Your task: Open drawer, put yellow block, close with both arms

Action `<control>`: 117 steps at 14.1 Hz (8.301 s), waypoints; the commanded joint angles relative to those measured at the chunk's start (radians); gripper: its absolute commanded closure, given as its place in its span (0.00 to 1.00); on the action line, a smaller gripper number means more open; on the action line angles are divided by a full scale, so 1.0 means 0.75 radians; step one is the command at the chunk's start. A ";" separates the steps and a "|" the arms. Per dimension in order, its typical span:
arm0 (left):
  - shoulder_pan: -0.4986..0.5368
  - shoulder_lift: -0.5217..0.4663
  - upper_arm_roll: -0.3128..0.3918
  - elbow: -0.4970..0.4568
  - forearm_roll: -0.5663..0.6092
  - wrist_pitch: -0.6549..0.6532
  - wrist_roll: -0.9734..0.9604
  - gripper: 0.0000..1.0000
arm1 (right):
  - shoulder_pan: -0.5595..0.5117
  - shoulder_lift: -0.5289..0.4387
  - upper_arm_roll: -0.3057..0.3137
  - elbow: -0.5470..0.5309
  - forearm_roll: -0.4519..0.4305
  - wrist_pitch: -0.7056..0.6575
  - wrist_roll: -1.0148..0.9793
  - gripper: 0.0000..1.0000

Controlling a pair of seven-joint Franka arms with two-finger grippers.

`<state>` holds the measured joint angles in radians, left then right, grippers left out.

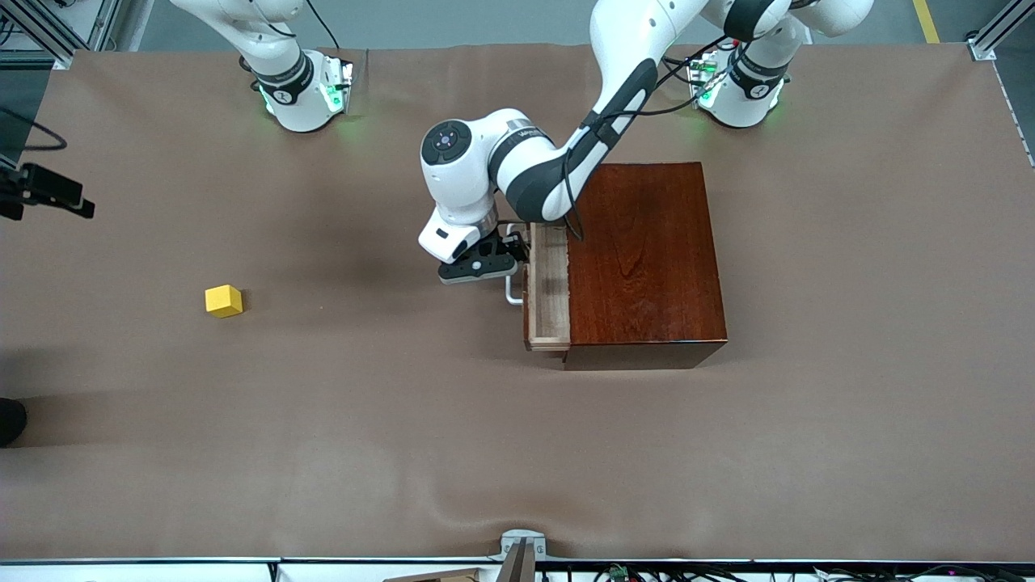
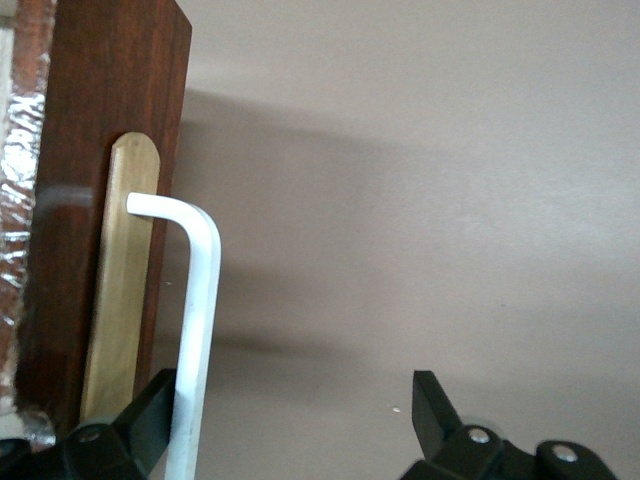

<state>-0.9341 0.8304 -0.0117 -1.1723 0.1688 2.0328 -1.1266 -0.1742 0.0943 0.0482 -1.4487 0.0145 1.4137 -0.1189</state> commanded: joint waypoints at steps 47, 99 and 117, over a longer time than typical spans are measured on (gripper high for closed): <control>1.153 -1.097 0.009 -0.455 -0.217 -0.714 1.414 0.00 | -0.130 0.439 0.018 -0.889 -0.081 1.261 -0.289 0.39; 1.233 -1.162 -0.107 -0.535 -0.211 -0.720 1.416 0.00 | 1.036 0.369 0.040 -0.206 0.390 0.745 2.743 1.00; 1.233 -1.144 -0.107 -0.535 -0.213 -0.724 1.418 0.00 | 1.185 0.602 0.036 -0.206 0.402 1.089 2.887 1.00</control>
<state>-0.0235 -0.0238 -0.0812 -1.5730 0.0200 1.4858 -0.0774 0.6957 0.5350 0.0868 -1.6131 0.3042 2.2133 2.0308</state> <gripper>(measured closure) 0.000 0.445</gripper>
